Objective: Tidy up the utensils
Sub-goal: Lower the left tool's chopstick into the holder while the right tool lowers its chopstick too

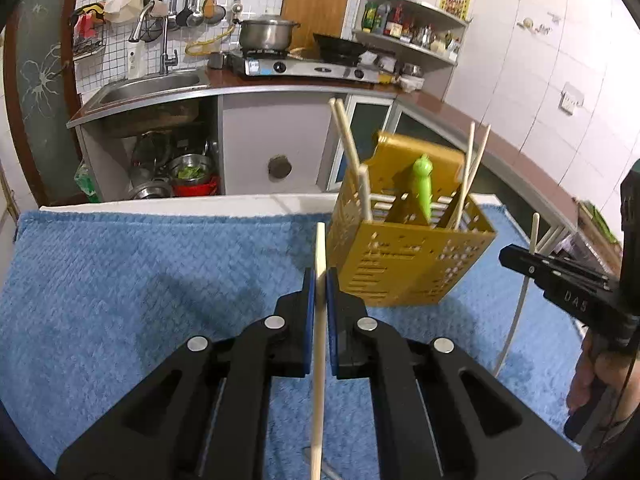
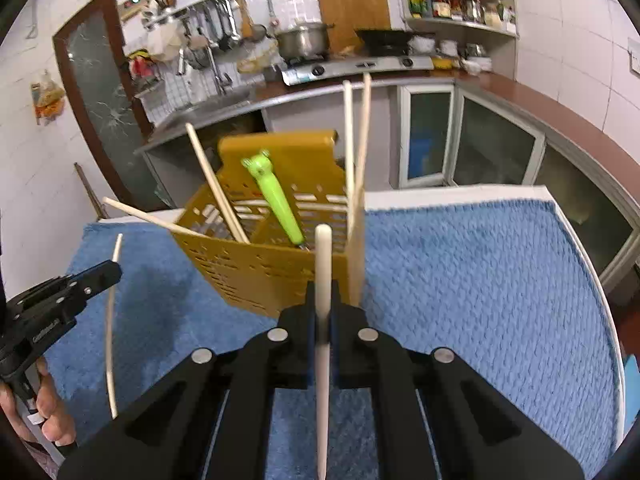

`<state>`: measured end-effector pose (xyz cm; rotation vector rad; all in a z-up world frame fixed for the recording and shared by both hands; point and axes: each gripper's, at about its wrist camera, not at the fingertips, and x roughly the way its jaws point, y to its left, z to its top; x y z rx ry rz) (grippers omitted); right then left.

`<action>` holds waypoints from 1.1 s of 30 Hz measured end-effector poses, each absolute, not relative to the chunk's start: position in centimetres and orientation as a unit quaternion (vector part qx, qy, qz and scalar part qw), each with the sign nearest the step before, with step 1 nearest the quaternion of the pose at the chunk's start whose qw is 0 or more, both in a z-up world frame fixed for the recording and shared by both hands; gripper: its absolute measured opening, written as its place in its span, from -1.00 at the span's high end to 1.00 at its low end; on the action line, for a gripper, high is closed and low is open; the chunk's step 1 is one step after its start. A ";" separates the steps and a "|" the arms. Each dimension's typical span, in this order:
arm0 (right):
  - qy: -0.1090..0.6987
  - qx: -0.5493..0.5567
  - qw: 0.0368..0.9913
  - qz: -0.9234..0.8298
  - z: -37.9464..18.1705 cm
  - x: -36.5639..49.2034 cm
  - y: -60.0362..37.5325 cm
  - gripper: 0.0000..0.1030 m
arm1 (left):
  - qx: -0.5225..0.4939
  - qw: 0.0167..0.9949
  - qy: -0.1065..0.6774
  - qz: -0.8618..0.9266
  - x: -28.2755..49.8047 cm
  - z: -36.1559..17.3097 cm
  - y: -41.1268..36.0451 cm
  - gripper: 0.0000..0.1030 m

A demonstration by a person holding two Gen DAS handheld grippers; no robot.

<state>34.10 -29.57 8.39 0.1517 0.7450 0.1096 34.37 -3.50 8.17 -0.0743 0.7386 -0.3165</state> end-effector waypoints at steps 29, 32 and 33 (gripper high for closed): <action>0.181 0.084 0.979 0.047 18.6 33.5 -32.2 0.89 | -0.069 0.957 0.162 -0.232 35.6 18.8 -7.5 0.92; 0.155 0.083 0.984 0.039 20.0 33.9 -32.2 0.89 | -0.070 0.964 0.118 -0.226 37.0 20.7 -8.7 0.92; 0.142 0.086 0.986 0.035 20.3 34.1 -32.3 0.89 | -0.079 0.965 0.109 -0.225 37.6 21.0 -9.0 0.92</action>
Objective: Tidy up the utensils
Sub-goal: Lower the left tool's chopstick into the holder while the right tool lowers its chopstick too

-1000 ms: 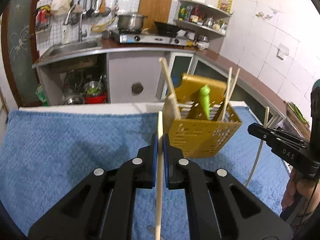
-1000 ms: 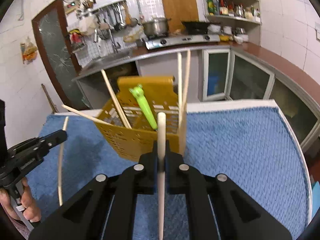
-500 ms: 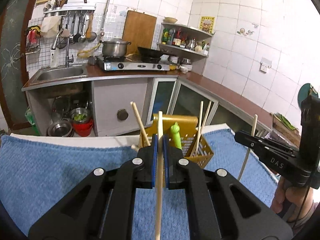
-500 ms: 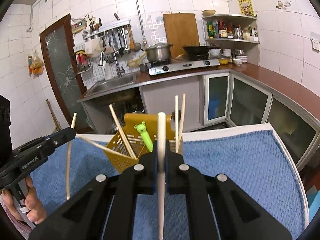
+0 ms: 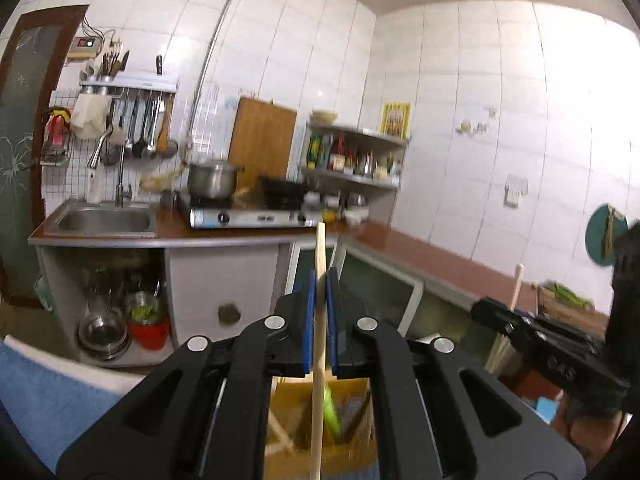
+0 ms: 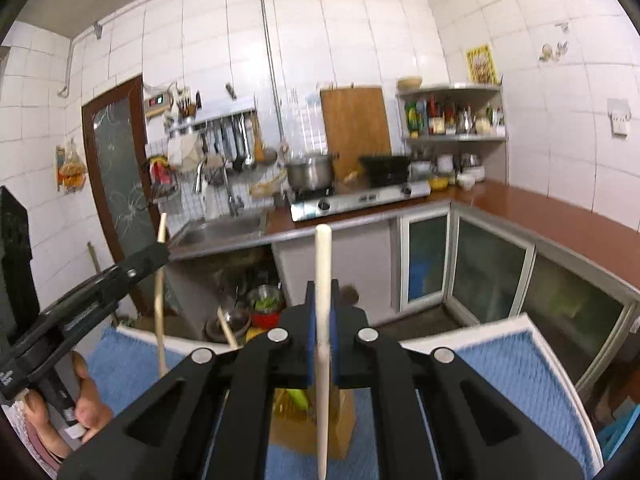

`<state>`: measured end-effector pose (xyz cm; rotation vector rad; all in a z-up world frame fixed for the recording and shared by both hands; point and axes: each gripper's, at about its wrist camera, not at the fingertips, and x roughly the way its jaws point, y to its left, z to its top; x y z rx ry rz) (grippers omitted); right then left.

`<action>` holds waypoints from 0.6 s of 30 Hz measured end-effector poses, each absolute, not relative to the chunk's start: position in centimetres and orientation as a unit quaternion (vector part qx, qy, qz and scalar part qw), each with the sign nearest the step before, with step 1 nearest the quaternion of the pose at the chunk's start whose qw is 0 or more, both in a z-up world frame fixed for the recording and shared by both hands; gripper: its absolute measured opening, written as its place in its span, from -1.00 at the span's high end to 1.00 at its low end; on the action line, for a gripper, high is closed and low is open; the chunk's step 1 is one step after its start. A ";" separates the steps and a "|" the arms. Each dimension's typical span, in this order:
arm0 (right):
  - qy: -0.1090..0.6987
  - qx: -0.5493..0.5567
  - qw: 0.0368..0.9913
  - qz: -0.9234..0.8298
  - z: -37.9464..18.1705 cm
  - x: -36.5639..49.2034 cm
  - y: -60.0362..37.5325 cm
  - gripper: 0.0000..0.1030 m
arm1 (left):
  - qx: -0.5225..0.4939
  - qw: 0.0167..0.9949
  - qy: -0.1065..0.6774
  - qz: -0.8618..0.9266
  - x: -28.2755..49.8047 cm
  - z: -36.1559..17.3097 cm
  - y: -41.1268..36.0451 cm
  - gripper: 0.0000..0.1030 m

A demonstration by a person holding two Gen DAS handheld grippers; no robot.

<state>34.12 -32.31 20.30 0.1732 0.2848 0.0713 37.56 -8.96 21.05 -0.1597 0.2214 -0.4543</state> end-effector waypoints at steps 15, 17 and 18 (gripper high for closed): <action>0.082 0.098 0.991 0.036 18.1 37.2 -31.9 0.89 | -0.078 0.985 0.051 -0.147 42.7 17.6 -11.3 0.92; 0.089 0.098 0.991 0.034 17.3 37.8 -31.8 0.89 | -0.075 0.984 0.058 -0.150 43.0 16.8 -11.3 0.92; 0.095 0.099 0.990 0.034 16.6 38.2 -31.8 0.89 | -0.071 0.984 0.059 -0.151 42.9 16.4 -11.5 0.92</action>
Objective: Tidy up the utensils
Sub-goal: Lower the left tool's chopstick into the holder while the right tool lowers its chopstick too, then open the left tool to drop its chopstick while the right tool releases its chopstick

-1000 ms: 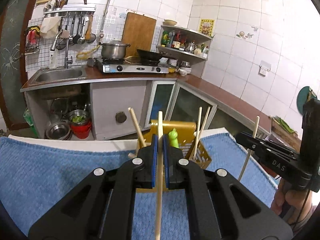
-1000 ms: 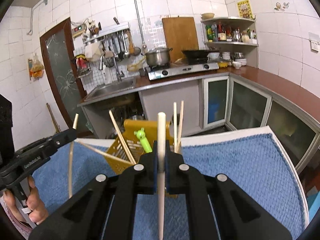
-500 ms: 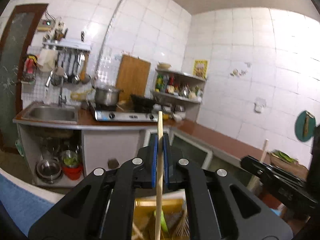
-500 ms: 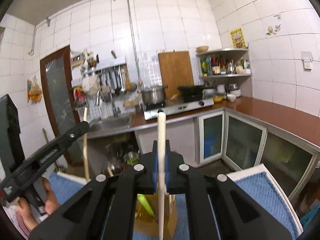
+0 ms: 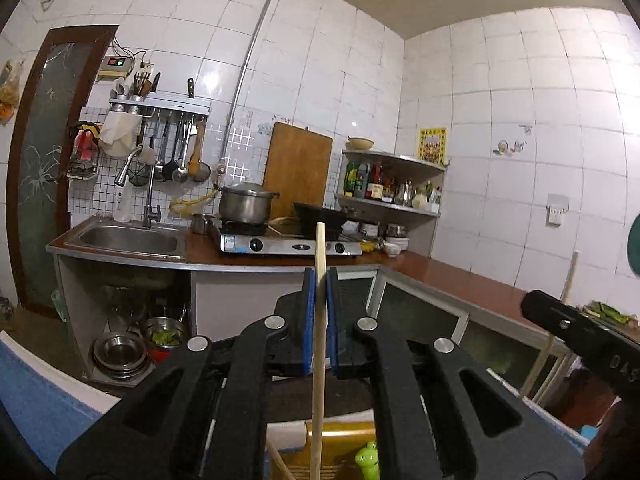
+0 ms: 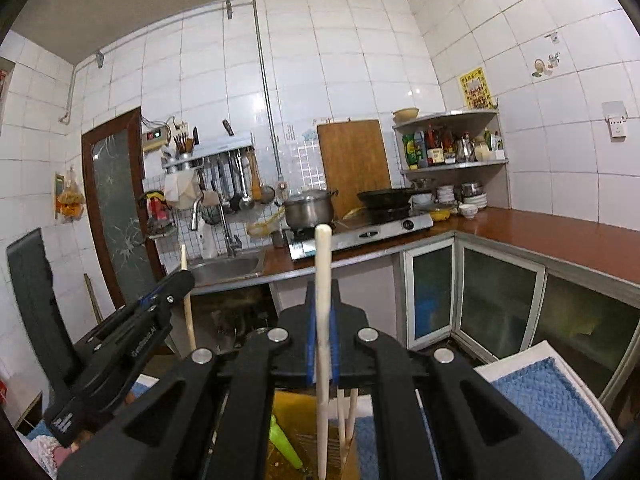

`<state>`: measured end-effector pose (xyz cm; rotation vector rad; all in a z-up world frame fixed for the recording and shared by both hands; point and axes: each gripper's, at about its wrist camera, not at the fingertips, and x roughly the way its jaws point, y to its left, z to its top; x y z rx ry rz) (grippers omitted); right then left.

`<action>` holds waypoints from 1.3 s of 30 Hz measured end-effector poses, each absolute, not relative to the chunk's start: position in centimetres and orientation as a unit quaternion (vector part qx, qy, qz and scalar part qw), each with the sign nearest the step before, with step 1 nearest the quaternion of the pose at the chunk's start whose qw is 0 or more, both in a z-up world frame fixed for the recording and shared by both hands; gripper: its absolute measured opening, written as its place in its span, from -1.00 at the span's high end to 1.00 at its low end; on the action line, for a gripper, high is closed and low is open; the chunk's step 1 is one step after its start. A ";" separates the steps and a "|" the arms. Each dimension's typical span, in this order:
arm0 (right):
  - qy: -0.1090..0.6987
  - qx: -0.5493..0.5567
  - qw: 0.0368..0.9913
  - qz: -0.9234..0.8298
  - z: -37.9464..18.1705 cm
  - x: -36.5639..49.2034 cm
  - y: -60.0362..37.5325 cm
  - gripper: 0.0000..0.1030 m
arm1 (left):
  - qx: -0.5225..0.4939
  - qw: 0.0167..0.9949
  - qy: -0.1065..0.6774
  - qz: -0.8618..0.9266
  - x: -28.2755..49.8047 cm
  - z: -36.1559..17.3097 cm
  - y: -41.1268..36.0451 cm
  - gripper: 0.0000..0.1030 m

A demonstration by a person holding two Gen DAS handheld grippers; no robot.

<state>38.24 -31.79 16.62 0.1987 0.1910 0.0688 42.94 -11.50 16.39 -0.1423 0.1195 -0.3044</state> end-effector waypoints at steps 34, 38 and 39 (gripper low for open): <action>0.301 0.062 0.951 0.034 11.6 27.5 -34.6 0.01 | -0.012 0.957 0.283 -0.067 29.0 12.8 3.4 -0.79; 0.306 0.064 0.950 0.026 10.8 24.0 -35.1 0.01 | -0.027 0.952 0.299 -0.065 26.1 11.6 4.4 -0.81; 0.311 0.064 0.948 0.023 10.3 23.0 -35.1 0.01 | -0.029 0.951 0.300 -0.068 25.5 11.4 4.5 -0.81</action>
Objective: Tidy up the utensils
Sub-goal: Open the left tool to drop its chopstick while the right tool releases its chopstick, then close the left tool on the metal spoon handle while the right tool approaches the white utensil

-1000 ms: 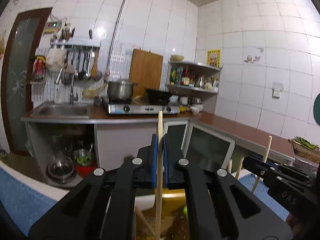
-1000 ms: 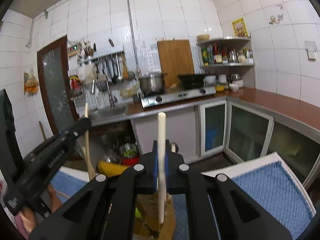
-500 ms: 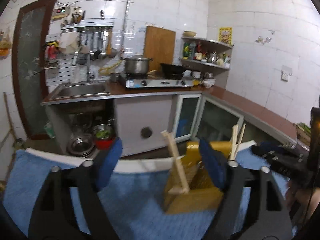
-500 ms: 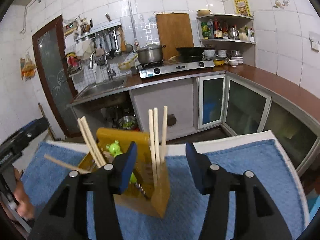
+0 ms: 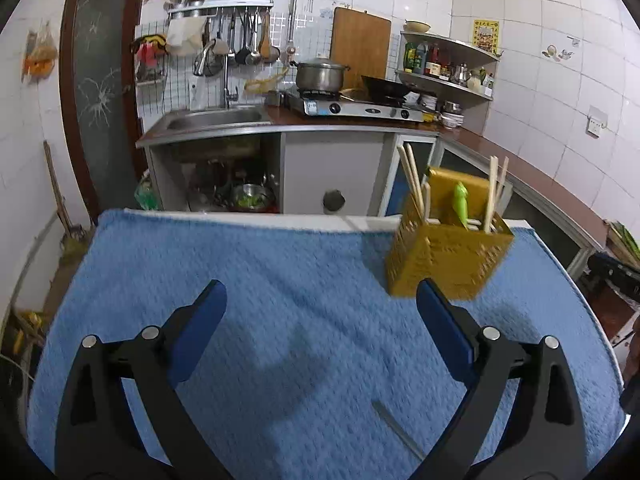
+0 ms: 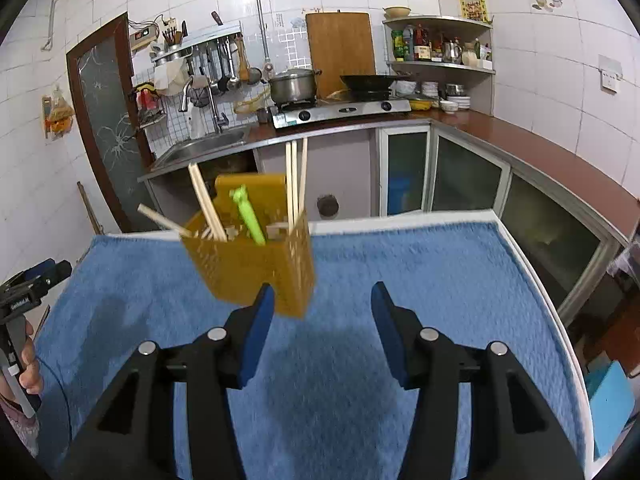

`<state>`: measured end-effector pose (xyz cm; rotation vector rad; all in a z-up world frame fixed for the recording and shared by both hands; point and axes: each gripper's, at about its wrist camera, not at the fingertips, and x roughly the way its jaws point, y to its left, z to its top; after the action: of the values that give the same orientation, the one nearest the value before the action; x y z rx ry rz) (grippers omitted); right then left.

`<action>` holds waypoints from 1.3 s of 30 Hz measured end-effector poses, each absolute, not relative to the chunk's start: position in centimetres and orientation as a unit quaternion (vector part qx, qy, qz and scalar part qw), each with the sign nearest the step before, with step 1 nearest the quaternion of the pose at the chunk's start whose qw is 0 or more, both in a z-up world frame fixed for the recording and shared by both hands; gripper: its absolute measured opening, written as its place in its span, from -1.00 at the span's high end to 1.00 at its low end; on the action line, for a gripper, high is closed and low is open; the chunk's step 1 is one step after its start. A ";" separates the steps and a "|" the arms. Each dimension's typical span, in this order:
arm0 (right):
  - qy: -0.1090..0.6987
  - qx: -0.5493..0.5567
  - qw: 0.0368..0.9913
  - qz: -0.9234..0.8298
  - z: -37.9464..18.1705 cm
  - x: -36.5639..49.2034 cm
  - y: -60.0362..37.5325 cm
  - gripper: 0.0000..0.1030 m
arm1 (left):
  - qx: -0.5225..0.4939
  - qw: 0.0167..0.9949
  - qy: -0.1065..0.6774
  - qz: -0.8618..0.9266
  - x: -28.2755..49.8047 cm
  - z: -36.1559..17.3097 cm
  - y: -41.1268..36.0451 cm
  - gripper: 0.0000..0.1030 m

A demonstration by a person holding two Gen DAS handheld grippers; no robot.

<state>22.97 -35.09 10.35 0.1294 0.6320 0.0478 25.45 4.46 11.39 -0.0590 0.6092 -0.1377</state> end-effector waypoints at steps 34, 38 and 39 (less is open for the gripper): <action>0.387 0.069 0.919 -0.032 0.7 17.1 -35.2 0.01 | 0.012 0.871 0.473 -0.129 24.6 0.8 -3.7 0.32; 0.392 0.069 0.917 -0.033 0.6 17.5 -35.0 0.01 | 0.021 0.849 0.513 -0.122 25.7 -0.7 -4.4 0.43; 0.394 0.069 0.916 -0.033 0.5 17.5 -35.0 0.01 | 0.023 0.845 0.522 -0.114 25.9 -1.2 -4.5 0.43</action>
<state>17.51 -34.95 0.50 0.1411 0.8113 -0.0681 25.89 -4.50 -1.18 0.0484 1.1026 -0.2401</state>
